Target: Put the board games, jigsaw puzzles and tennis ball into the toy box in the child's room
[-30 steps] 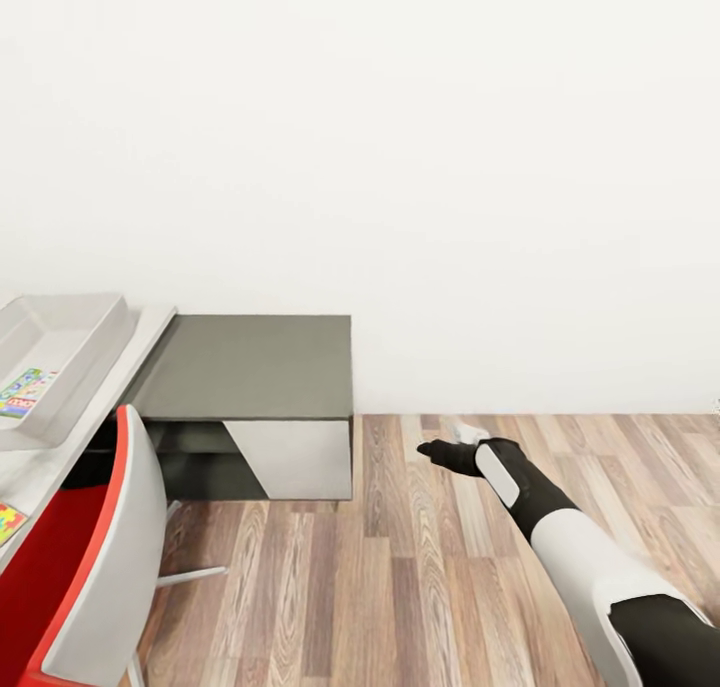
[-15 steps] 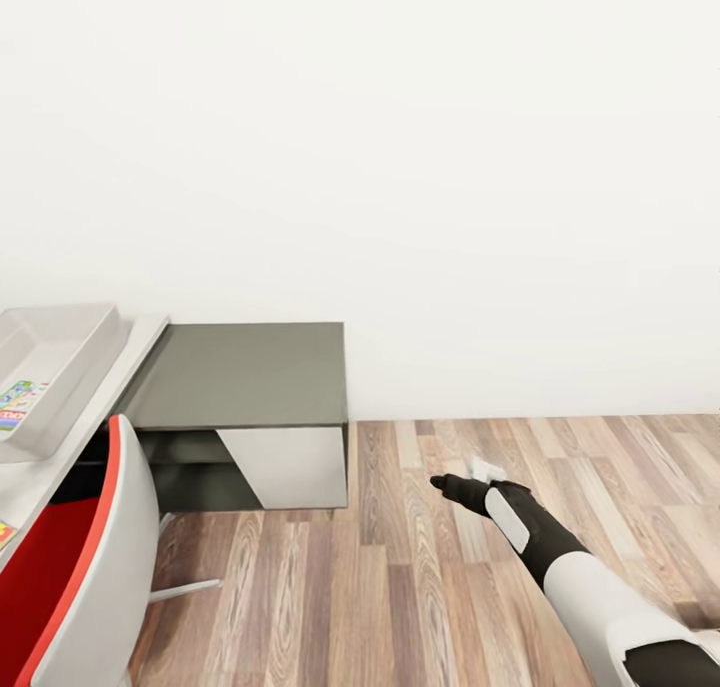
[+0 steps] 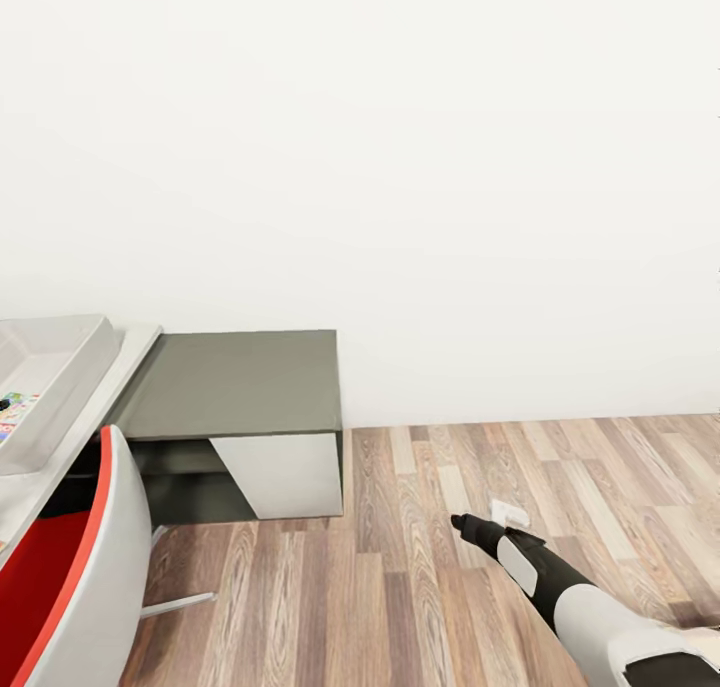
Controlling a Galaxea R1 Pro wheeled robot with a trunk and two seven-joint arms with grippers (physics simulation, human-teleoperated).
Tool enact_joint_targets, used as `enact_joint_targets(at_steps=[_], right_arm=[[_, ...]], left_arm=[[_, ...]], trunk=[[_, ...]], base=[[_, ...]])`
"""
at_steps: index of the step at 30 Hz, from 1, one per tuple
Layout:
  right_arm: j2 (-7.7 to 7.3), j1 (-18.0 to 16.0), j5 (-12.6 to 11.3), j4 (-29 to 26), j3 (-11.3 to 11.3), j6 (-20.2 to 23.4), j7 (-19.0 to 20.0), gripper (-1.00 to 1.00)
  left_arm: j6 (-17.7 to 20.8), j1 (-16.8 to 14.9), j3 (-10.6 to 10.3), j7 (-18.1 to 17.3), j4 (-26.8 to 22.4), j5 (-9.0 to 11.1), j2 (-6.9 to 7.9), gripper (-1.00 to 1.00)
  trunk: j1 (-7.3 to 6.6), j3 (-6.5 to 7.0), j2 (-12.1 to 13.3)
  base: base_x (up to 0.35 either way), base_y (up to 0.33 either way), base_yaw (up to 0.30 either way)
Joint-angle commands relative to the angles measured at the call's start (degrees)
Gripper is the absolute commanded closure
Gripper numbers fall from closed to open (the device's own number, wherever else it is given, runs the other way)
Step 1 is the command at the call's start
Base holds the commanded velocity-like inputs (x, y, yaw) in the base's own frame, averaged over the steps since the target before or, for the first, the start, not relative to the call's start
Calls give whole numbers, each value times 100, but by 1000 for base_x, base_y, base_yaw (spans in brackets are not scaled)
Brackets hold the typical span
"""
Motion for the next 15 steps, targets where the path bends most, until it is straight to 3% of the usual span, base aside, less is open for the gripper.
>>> enact_joint_targets(at_steps=[1, 5, 9, 15], right_arm=[[13, 3, -23, 86, 45, -113, -5, -100], [52, 82, -19, 206, 68, -359, -8, -100], [83, 271, -11, 252, 84, -544, -10, -100], [90, 400, -16, 262, 97, -610, -10, -100]], left_arm=[[61, -3, -25, 114, -107, 2, 1, -100], [95, -3, -58, 506, -536, 4, -50, -100], [141, -7, -81, 1133, -1188, 21, -180, -100], [153, -9, -112, 1956, -1747, 70, -228, -100]], trunk=[[3, 0, -10], [3, 38, -10], [3, 75, -10], [3, 132, -10]], base=[[0, 0, -74], [0, 0, -74], [0, 0, -74], [0, 0, -74]])
